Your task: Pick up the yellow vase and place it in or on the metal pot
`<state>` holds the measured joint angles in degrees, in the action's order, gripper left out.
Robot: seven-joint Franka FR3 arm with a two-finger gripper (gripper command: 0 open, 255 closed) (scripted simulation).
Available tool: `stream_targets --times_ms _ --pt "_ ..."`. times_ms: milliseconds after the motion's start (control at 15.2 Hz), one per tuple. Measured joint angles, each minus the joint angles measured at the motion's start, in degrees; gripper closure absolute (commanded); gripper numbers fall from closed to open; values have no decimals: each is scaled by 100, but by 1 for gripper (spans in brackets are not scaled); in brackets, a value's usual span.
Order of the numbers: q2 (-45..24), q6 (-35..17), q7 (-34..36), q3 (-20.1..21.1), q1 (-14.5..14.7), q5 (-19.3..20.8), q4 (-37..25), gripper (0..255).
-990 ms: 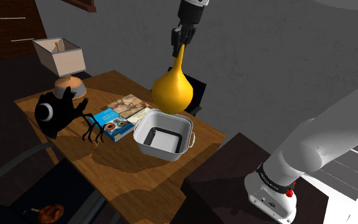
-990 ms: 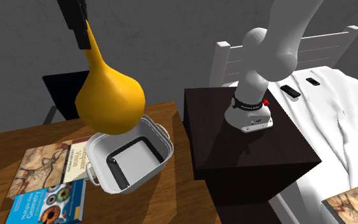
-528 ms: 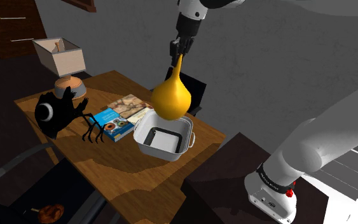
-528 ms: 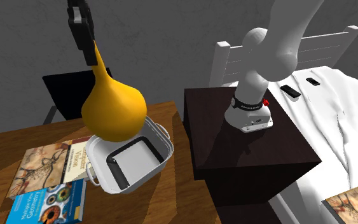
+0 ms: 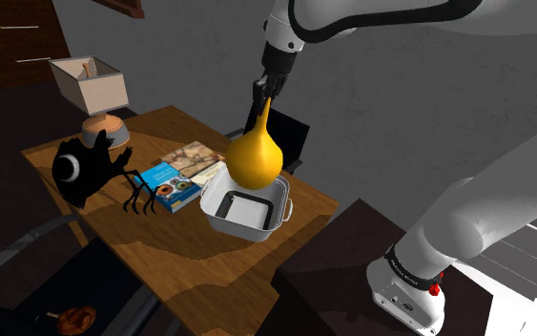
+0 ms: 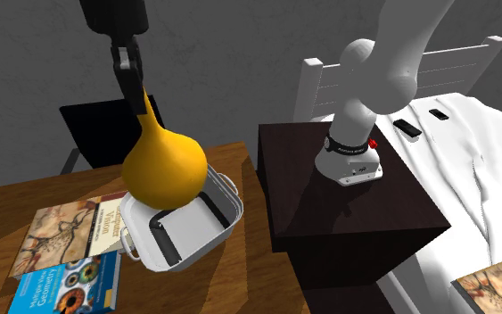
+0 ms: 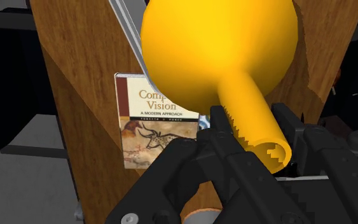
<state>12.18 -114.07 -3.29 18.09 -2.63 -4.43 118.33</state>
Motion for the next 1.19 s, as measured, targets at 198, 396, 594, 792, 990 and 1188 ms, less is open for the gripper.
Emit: stream_targets --times_ms 198,396,594,792,990,1188 --pt "-38 -226 6 14 4 4 189 255" --pt "-73 -447 9 26 7 7 376 255" --pt "-141 -698 26 47 12 21 563 255" --pt "-202 -925 40 65 16 33 730 255" --pt "-217 -1002 38 66 15 36 791 255" --pt "-219 -1012 38 66 15 36 797 255"
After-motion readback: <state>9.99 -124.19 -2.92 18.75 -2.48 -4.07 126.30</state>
